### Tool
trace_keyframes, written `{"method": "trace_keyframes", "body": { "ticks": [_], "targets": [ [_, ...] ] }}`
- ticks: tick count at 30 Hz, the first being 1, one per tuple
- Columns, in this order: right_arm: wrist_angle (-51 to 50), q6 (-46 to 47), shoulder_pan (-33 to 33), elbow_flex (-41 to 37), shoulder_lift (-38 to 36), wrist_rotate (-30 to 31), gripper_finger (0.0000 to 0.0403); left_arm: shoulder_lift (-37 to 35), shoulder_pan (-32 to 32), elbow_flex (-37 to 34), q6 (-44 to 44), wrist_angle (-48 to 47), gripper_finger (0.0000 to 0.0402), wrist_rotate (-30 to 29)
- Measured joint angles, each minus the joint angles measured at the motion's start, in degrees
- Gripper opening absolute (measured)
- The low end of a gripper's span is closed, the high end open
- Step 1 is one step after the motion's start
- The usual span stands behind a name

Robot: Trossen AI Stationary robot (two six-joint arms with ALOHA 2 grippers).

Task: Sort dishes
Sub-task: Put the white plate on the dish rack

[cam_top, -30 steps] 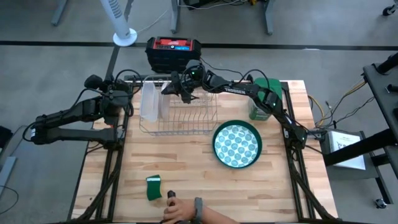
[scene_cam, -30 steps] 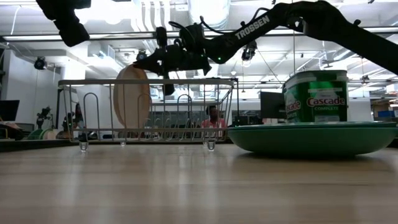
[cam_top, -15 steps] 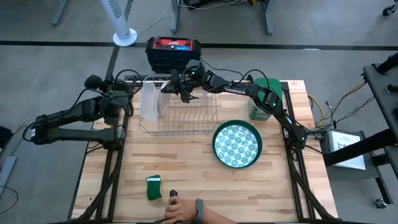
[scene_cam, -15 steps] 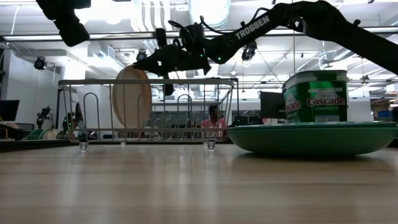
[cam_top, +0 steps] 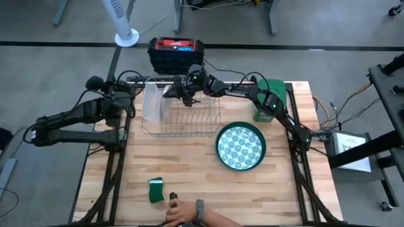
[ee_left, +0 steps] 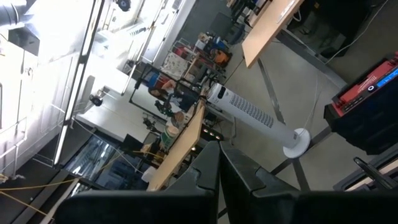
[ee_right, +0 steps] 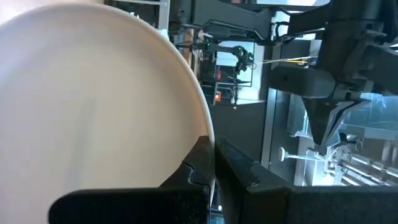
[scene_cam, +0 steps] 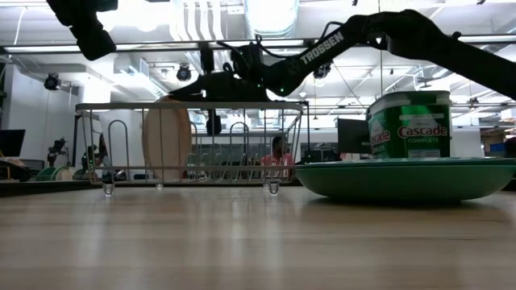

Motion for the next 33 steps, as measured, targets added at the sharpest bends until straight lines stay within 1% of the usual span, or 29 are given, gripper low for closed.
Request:
{"method": "trace_keyframes", "body": {
  "ticks": [5, 8, 28, 33],
  "targets": [
    [-0.12, 0.06, -0.29, 0.02, 0.00, -0.08, 0.0000, 0.00, 0.00, 0.00, -0.56, 0.00, 0.0000, 0.01],
    [-1.35, 0.12, -0.44, 0.09, 0.00, -1.42, 0.0000, 0.02, 0.02, 0.00, -0.57, 0.00, 0.0000, 0.02],
    [-1.75, 0.13, -0.39, 0.09, 0.02, -1.47, 0.0000, 0.02, 0.02, 0.00, -0.59, 0.02, 0.0000, 0.02],
    [-1.74, 0.14, -0.39, 0.09, 0.02, -1.45, 0.0016, 0.02, 0.01, 0.00, -0.81, 0.02, 0.0000, 0.03]
  ]
}}
